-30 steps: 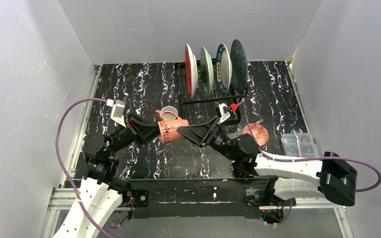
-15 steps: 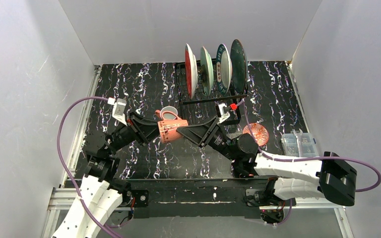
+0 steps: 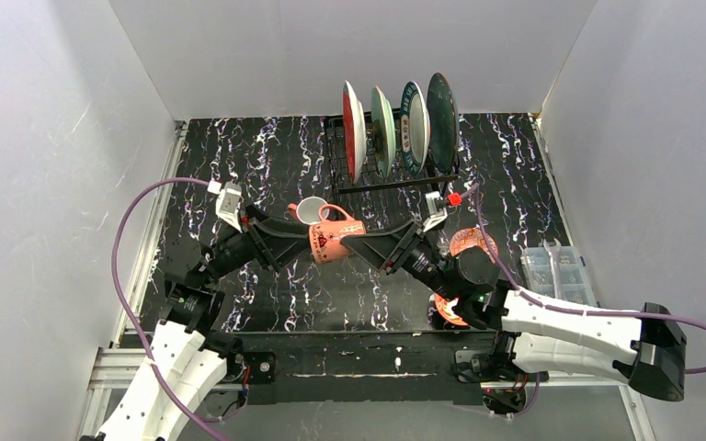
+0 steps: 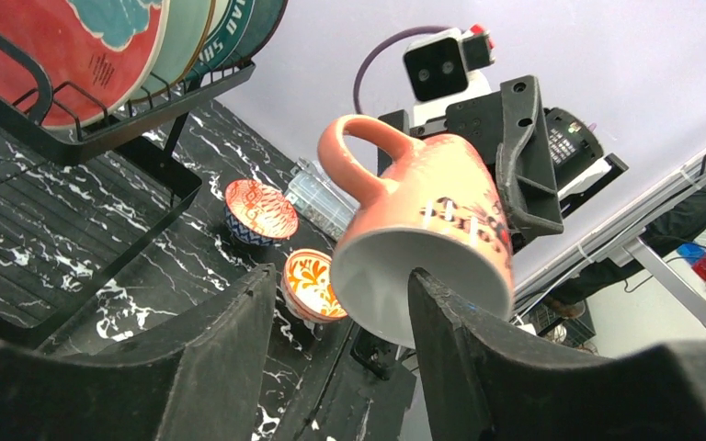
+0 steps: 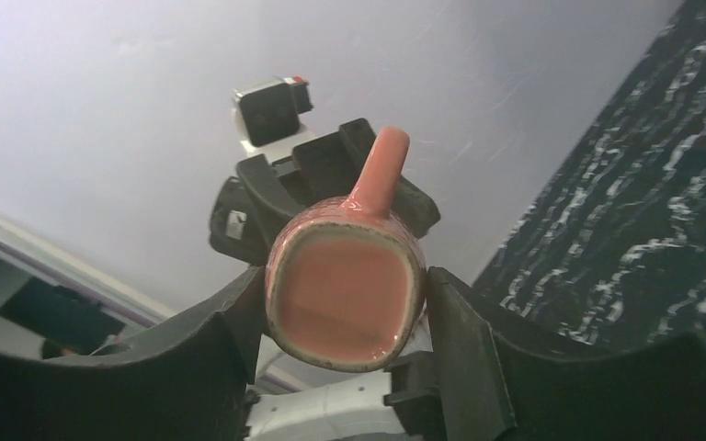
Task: Load the mixed dishes into the dish rack
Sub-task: Turn the cup upside down in the dish rack.
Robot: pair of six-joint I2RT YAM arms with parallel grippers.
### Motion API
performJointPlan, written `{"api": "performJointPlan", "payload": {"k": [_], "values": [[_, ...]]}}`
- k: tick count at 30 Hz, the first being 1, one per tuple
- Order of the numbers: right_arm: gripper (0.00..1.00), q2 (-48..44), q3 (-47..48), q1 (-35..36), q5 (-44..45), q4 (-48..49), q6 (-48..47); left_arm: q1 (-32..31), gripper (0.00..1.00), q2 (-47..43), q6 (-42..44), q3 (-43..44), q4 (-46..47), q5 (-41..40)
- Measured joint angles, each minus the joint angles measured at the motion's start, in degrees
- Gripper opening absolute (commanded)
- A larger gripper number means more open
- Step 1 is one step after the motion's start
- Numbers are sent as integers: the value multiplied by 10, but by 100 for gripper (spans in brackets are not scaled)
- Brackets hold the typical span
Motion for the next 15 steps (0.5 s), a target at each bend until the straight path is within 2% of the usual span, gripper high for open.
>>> {"api": "performJointPlan", "payload": {"k": [3,8,15], "values": [[24,-18,14,0,15,-70,-35,0,61,1,14,0,-18,2],[22,-56,39,0,49,-184,-88,0,64,9,52,13,-82,2],[22,-82,118,0,118,-369,-160,0,65,17,144,65,-226,-28]]}}
